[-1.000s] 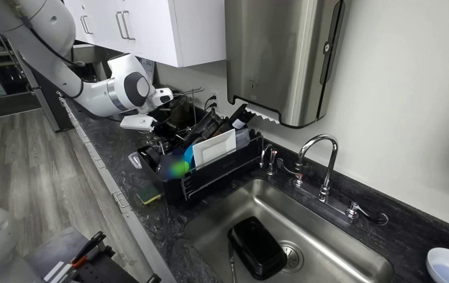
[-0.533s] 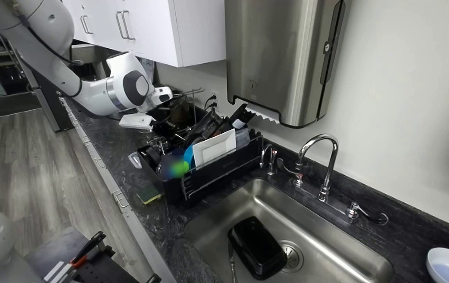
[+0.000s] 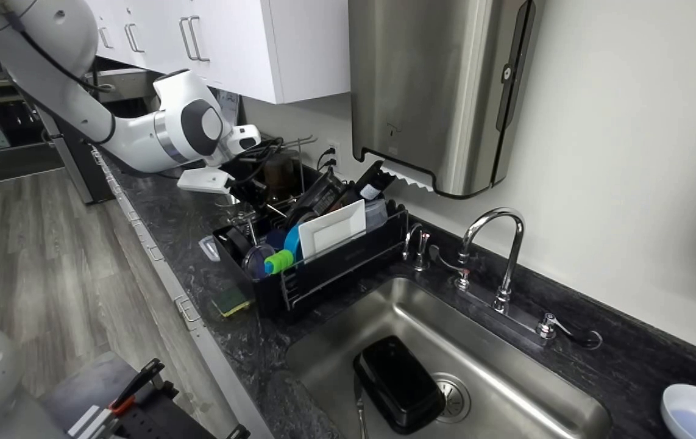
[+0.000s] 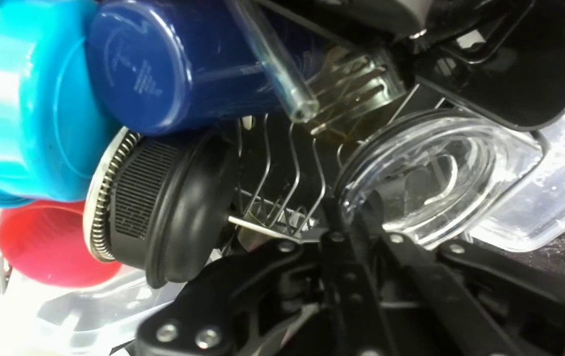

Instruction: Attach the lid on the dish rack onto the cup in the sink

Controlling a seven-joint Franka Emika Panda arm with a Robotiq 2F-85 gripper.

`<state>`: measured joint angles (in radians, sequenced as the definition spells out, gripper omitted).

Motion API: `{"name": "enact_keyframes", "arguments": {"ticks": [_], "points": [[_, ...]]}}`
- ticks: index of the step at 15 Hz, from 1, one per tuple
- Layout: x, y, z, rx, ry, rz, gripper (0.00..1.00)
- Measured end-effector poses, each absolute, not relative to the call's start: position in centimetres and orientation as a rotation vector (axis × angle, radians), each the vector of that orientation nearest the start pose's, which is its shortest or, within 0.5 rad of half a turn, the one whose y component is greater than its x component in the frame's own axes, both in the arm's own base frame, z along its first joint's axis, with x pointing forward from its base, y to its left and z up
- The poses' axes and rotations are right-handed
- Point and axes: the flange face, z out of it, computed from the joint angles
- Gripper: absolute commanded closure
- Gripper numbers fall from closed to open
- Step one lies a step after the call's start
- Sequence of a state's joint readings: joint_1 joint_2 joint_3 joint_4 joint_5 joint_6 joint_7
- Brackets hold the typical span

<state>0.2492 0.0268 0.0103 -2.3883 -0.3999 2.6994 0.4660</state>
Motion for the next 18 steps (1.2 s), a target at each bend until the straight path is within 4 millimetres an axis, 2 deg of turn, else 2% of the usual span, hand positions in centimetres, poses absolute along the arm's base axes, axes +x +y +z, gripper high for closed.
{"name": "enact_keyframes", "arguments": {"ticks": [3, 8, 18], "points": [[49.2, 14.8, 34.8, -3.182, -0.209, -0.584, 0.98], [48.1, 14.4, 35.8, -3.178, -0.195, -0.608, 0.98], [46.4, 10.8, 38.6, -3.187, -0.087, -0.690, 0.98]]}}
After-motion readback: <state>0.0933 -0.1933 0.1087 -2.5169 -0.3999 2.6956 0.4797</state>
